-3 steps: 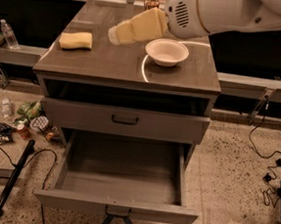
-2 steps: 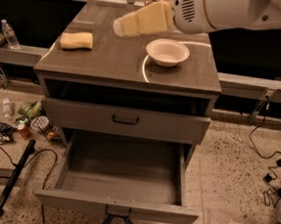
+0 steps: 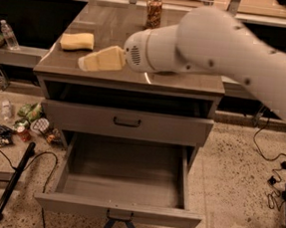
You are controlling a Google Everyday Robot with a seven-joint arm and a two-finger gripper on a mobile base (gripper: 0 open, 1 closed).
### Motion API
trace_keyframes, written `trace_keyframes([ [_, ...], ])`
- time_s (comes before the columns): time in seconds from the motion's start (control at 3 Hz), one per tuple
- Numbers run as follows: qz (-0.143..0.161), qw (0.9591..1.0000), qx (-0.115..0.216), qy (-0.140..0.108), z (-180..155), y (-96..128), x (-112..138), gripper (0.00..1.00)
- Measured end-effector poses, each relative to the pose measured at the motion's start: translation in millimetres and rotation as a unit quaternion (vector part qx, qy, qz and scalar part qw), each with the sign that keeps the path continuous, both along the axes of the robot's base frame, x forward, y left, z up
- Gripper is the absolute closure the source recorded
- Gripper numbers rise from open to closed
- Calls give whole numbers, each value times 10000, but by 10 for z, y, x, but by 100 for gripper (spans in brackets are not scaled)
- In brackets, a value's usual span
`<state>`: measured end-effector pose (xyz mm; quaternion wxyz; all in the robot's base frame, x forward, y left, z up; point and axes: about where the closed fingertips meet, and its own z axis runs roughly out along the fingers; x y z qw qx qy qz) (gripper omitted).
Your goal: Place sponge into middle drawer
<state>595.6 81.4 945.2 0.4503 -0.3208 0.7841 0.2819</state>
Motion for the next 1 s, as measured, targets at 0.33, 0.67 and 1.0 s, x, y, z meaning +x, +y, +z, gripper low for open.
trace_keyframes([
  [0.33, -287, 9982, 179, -502, -183, 434, 562, 0],
  [0.67, -611, 9952, 230, -729, -275, 619, 987, 0],
  [1.0, -645, 9948, 207, -760, -260, 719, 1094, 0],
])
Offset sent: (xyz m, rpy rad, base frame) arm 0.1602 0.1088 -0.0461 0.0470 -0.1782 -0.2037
